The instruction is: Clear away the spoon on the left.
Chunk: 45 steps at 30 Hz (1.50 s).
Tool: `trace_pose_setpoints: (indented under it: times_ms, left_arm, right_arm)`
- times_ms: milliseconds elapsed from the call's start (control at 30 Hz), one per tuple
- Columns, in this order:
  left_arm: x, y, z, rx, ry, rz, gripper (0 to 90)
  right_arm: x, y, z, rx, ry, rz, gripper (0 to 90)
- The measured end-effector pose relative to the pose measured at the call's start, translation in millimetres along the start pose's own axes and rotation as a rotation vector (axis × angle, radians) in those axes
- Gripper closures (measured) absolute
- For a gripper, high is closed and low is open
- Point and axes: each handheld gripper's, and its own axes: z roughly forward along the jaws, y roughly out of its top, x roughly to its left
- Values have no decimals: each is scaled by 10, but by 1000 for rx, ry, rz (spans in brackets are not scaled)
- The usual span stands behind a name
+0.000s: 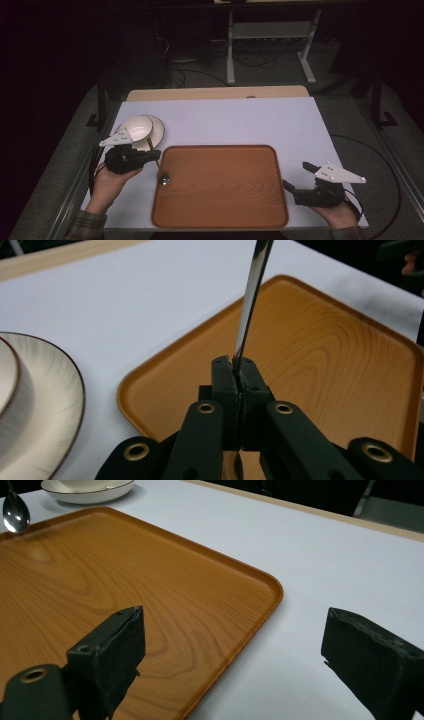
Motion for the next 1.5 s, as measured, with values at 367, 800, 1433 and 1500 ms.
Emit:
trace_pose_setpoints:
  times_ms: [367,800,1433,1500]
  left_arm:
    - [-66,-49,77,57,2,25,883]
    - [-158,-34,213,73,-28,47,881]
    - [-208,-120,483,112,-100,40,878]
    - [-214,-127,510,120,-106,41,878]
  right_arm:
    - [5,3,1,-1,0,-1,97]
    - [14,7,4,0,0,-2,98]
    - [18,8,10,3,2,-5,98]
    - [19,7,11,4,2,-5,98]
